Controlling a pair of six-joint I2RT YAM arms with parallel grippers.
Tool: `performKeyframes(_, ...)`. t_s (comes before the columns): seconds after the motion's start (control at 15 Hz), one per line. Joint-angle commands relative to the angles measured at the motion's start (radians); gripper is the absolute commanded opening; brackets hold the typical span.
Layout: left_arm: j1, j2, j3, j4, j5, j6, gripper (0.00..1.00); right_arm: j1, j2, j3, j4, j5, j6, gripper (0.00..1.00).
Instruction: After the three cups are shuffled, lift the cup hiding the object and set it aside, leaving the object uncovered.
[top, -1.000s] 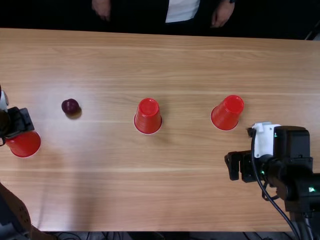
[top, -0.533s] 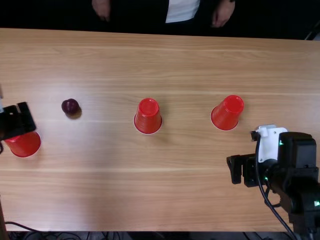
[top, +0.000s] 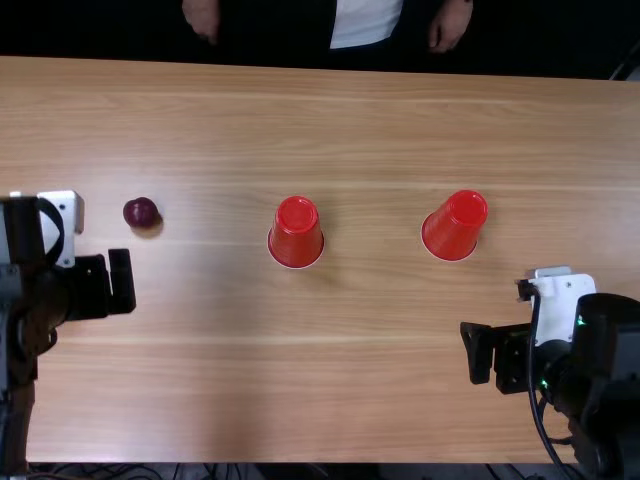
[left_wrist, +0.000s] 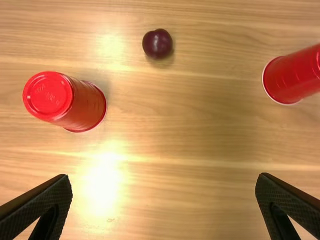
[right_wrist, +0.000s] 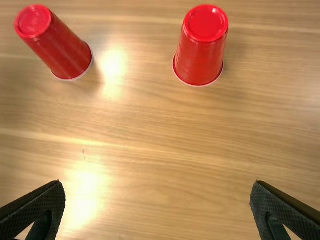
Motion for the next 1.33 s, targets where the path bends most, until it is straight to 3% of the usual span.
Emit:
performKeyframes(0.0,-0.039,-0.033,-0.060,0.004,0.009,0.012,1.00,-0.011,-0.012,-0.022,-0.001,0.004,0.033,1.00)
performKeyframes(0.2,-0.083,-0.151,-0.174,0.008,0.007,0.078,1.00,-0.011,-0.067,-0.053,0.001,0.004,0.035,1.00)
performKeyframes(0.33,-0.074,-0.216,-0.255,0.022,0.001,0.082,1.00,-0.011,-0.136,-0.076,0.015,0.011,0.061,1.00)
performKeyframes(0.47,-0.075,-0.378,-0.416,0.122,0.007,0.080,1.00,-0.011,-0.264,-0.145,0.030,0.046,0.114,1.00)
performKeyframes(0.53,-0.075,-0.484,-0.505,0.214,0.001,0.073,1.00,-0.011,-0.345,-0.199,0.056,0.059,0.125,1.00)
performKeyframes(0.6,-0.072,-0.569,-0.612,0.319,-0.010,0.067,1.00,-0.011,-0.425,-0.252,0.089,0.064,0.123,1.00)
performKeyframes(0.73,-0.057,-0.700,-0.752,0.418,-0.010,0.065,1.00,-0.036,-0.569,-0.323,0.100,0.107,0.121,1.00)
performKeyframes(0.8,-0.042,-0.774,-0.801,0.427,-0.012,0.065,1.00,-0.048,-0.629,-0.346,0.102,0.118,0.121,1.00)
performKeyframes(1.0,0.004,-0.904,-0.922,0.431,-0.010,0.065,1.00,-0.090,-0.787,-0.424,0.100,0.136,0.119,1.00)
performKeyframes(1.27,0.004,-1.136,-1.066,0.529,-0.012,0.065,1.00,-0.182,-0.929,-0.507,0.087,0.132,0.105,1.00)
